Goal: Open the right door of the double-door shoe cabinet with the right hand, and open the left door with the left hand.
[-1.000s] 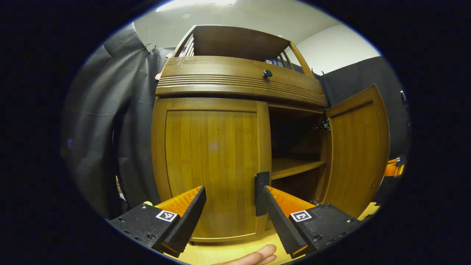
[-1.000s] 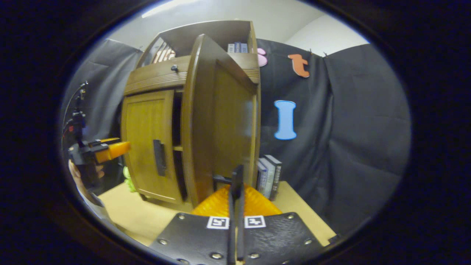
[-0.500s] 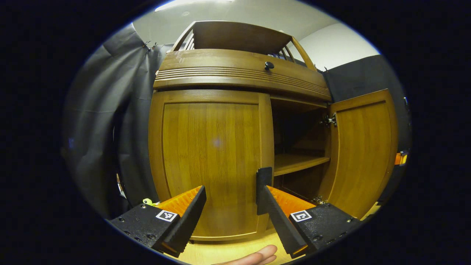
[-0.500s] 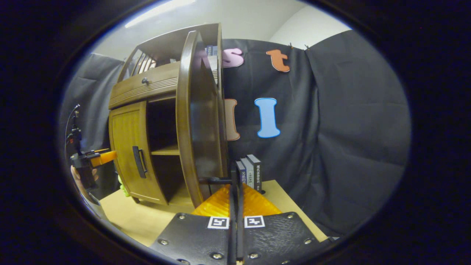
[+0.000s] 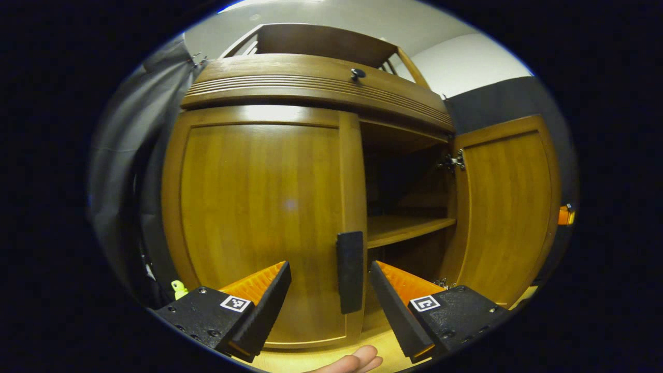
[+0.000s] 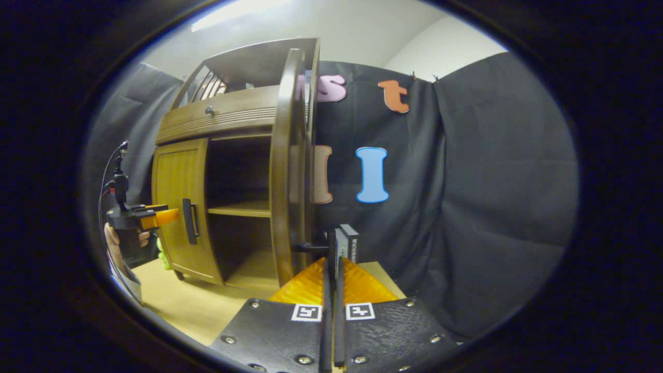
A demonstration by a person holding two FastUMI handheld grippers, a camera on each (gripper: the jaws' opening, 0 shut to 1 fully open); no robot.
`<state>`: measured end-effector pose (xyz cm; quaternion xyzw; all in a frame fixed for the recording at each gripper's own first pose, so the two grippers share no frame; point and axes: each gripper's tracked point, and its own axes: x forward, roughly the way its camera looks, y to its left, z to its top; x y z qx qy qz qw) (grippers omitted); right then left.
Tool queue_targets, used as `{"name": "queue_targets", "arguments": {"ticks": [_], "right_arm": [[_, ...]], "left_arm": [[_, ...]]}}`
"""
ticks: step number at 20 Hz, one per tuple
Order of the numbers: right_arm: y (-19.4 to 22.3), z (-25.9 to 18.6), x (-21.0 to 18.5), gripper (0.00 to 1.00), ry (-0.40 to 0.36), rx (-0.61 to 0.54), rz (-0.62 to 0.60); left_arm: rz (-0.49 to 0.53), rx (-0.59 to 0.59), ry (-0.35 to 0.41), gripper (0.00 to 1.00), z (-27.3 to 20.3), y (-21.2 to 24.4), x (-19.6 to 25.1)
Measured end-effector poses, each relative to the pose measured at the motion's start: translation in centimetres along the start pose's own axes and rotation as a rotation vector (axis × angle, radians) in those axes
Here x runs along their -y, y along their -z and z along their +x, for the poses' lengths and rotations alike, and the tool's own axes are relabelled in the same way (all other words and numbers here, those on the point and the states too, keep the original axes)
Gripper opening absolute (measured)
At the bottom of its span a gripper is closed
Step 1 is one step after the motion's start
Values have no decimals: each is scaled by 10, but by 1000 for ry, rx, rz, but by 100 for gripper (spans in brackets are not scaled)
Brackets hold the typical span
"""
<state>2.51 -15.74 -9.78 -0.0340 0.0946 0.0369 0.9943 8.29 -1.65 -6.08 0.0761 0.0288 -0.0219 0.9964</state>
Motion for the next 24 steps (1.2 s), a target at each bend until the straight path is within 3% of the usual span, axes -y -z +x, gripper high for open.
{"name": "queue_targets", "arguments": {"ticks": [4, 7, 11, 15, 17, 18, 19, 22, 24], "right_arm": [[-15, -30, 25, 63, 143, 72, 31], [-35, -56, 25, 100, 192, 142, 68], [-43, -81, 8, 100, 260, 166, 26], [-39, -101, -34, 100, 237, 163, -19], [-41, -115, -59, 98, 211, 188, 8], [-39, -120, -70, 100, 192, 194, 19], [-38, -125, -81, 100, 171, 195, 27], [-33, -134, -108, 100, 123, 207, 22], [-28, -139, -120, 100, 104, 203, 2]], "left_arm": [[-20, -6, -57, 99, 4, 2, -6], [-36, 5, -52, 99, 3, -1, -6], [-62, 45, -42, 99, 6, -7, 3], [-90, 47, -54, 97, 20, 0, 12], [-94, 90, -52, 90, 39, 1, 21], [-89, 87, -38, 79, 50, 7, 28], [-36, 52, -112, 68, 51, 17, 17], [-11, 34, -119, 35, 55, 20, 17], [-9, 16, -92, 29, 50, 18, 20]]}}
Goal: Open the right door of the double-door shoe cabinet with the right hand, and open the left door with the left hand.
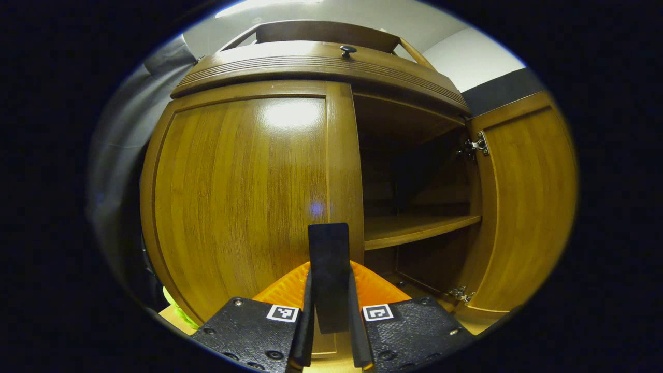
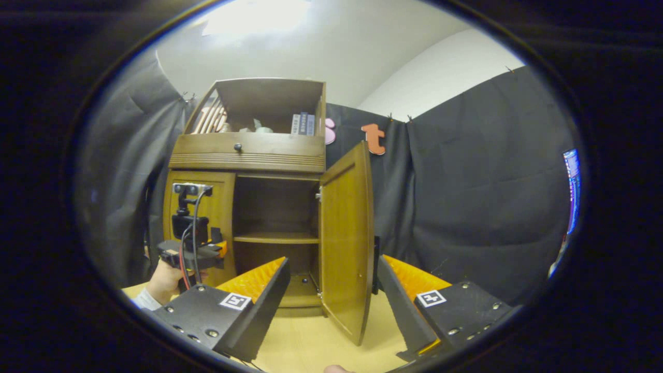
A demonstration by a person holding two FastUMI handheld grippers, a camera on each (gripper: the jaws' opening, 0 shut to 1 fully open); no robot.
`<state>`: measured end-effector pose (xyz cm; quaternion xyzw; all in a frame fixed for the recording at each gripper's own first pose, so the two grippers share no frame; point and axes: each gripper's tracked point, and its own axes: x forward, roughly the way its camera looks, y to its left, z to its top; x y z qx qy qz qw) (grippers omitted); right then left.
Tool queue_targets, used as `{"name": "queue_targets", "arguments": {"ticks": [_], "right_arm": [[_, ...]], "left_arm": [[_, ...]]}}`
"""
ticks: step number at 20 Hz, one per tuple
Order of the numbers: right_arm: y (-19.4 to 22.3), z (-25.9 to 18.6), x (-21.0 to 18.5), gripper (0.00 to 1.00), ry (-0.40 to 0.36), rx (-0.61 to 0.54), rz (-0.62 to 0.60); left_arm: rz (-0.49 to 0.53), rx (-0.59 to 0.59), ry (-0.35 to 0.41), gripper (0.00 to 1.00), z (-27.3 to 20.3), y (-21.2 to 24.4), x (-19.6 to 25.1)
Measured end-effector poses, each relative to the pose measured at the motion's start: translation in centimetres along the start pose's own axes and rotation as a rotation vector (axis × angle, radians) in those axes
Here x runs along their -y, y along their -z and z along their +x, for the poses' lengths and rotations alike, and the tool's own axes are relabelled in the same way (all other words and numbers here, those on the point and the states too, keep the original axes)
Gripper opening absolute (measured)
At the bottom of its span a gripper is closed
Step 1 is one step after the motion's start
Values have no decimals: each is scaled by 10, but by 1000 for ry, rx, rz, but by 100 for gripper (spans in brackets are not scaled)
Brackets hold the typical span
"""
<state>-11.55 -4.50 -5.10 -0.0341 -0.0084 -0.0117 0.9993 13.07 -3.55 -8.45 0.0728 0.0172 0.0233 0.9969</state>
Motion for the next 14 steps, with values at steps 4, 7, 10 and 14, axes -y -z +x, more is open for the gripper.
{"name": "queue_targets", "arguments": {"ticks": [4, 7, 10, 14], "right_arm": [[21, -20, -10, 100, -44, -31, -34], [22, -35, 5, 99, -38, -35, -58], [18, -50, 16, 98, -28, -35, -23], [14, -57, 26, 98, -24, -25, 12]], "left_arm": [[-55, -70, 59, 30, -20, -2, 4], [-65, -103, 99, 29, -38, -1, 0], [-123, -104, 160, 29, -45, -2, 5], [-119, -128, 189, 28, -66, -4, 2]]}}
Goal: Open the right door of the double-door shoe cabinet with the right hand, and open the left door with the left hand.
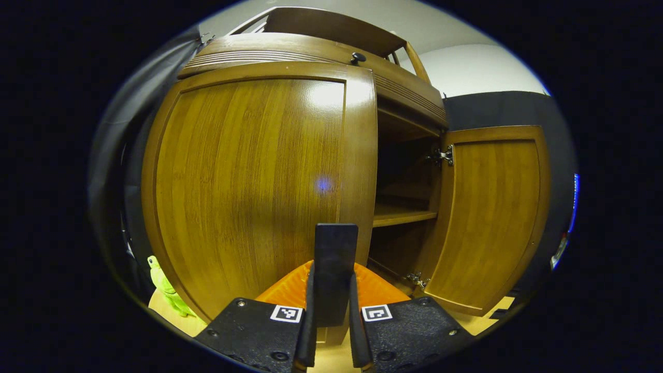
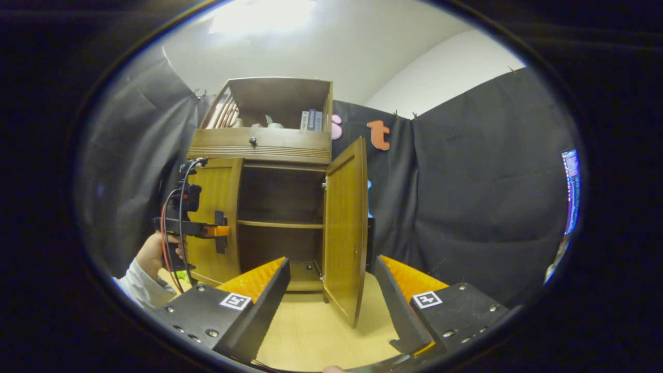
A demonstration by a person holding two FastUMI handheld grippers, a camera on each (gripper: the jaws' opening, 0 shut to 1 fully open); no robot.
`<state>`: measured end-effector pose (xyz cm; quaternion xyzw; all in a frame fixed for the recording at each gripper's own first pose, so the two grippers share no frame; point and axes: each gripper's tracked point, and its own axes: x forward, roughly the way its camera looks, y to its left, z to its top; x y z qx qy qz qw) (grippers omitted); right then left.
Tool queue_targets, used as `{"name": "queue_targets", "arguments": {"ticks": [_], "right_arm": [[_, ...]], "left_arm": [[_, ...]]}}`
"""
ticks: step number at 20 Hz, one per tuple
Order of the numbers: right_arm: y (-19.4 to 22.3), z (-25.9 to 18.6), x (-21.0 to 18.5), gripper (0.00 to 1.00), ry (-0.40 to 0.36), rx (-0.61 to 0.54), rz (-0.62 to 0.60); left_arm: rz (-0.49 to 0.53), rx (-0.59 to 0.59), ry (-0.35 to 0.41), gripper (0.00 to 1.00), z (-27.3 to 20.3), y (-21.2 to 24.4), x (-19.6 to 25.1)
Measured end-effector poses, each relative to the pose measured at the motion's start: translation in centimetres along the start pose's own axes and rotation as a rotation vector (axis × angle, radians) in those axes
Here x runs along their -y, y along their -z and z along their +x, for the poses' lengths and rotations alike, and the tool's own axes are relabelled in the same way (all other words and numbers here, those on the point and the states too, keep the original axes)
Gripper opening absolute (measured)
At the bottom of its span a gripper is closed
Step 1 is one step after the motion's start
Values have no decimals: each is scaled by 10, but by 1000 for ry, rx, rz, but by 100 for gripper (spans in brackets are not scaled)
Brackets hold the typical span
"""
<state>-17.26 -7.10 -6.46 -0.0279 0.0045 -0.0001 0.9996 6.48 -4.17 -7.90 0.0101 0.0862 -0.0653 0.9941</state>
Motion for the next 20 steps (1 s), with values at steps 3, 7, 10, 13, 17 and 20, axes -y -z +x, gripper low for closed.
{"name": "queue_targets", "arguments": {"ticks": [3, 7, 10, 13, 17, 20], "right_arm": [[0, -3, 3, 98, -3, -2, 33], [-7, -7, 9, 99, 13, 1, 45], [-16, -9, 6, 99, 4, 10, 44], [-21, -10, 6, 99, 0, 8, 43], [-25, -14, -1, 98, -22, 15, 56], [-31, -17, -9, 97, -47, 26, 75]], "left_arm": [[-1, 4, 32, 28, -18, 0, 2], [-15, 5, 71, 28, -41, 1, 0], [12, 27, 73, 28, -61, 0, -2], [-5, 30, 84, 28, -85, -2, -5], [-55, 9, 97, 28, -109, 0, -17], [-46, 7, 83, 27, -121, -1, -24]]}}
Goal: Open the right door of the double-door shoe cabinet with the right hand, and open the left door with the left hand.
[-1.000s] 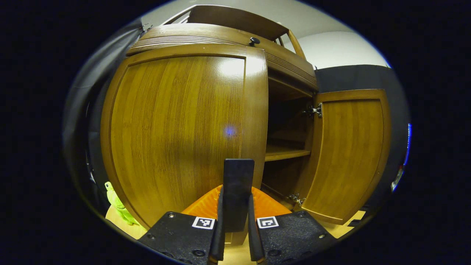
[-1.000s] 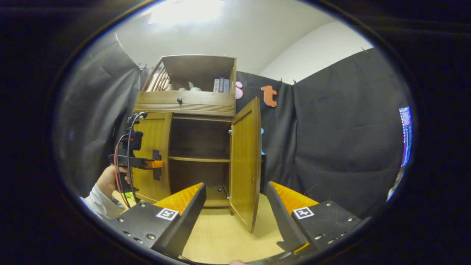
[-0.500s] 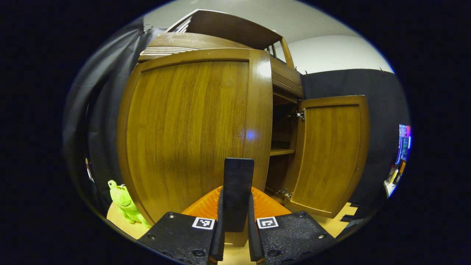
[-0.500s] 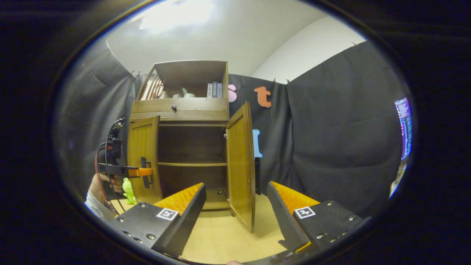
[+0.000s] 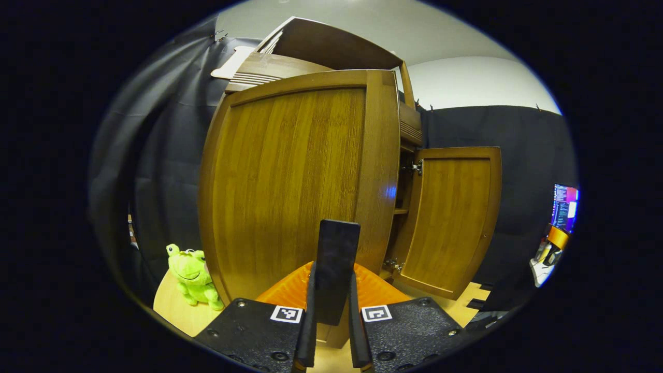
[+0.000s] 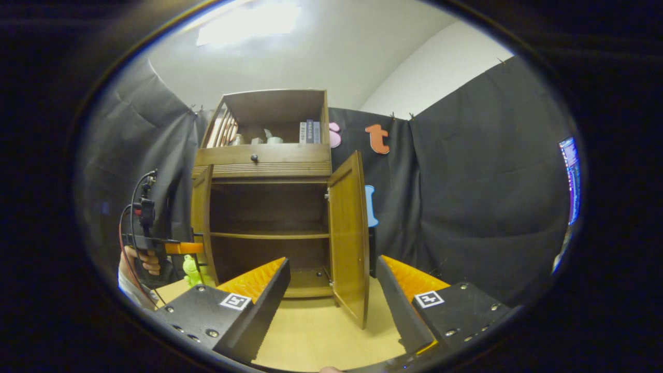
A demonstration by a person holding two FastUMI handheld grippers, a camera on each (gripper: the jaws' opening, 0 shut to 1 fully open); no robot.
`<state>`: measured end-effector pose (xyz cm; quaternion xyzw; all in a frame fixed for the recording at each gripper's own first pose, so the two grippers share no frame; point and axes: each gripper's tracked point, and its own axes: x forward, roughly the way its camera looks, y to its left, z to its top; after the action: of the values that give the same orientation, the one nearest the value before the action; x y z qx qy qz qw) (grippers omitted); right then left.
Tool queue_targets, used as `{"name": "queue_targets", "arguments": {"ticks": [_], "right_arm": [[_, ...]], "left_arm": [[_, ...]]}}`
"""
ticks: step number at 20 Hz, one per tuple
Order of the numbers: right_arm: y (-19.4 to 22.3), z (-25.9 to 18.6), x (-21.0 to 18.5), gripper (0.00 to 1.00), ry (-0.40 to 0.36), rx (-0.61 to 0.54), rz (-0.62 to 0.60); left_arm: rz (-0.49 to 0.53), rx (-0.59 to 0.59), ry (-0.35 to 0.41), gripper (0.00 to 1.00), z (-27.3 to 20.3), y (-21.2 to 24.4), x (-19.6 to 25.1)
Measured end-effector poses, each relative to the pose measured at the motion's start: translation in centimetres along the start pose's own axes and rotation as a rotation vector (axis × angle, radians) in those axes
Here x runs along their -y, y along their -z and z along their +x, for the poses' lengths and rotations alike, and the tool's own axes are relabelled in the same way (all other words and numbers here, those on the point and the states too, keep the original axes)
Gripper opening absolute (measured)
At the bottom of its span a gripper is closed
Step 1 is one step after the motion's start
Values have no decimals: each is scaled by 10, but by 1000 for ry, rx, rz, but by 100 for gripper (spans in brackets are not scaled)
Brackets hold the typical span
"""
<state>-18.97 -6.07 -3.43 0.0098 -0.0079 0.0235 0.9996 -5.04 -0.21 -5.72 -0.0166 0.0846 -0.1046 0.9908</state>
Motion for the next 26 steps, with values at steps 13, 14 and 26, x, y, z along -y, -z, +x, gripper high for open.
{"name": "queue_targets", "arguments": {"ticks": [13, 14, 26], "right_arm": [[3, 1, -1, 99, -12, 15, 50], [4, 0, -1, 97, -10, 14, 55], [12, 6, -28, 97, -51, -13, 35]], "left_arm": [[47, 30, -98, 27, -47, -2, -32], [51, 30, -99, 27, -49, -2, -33], [50, 55, -158, 27, -80, -6, -65]]}}
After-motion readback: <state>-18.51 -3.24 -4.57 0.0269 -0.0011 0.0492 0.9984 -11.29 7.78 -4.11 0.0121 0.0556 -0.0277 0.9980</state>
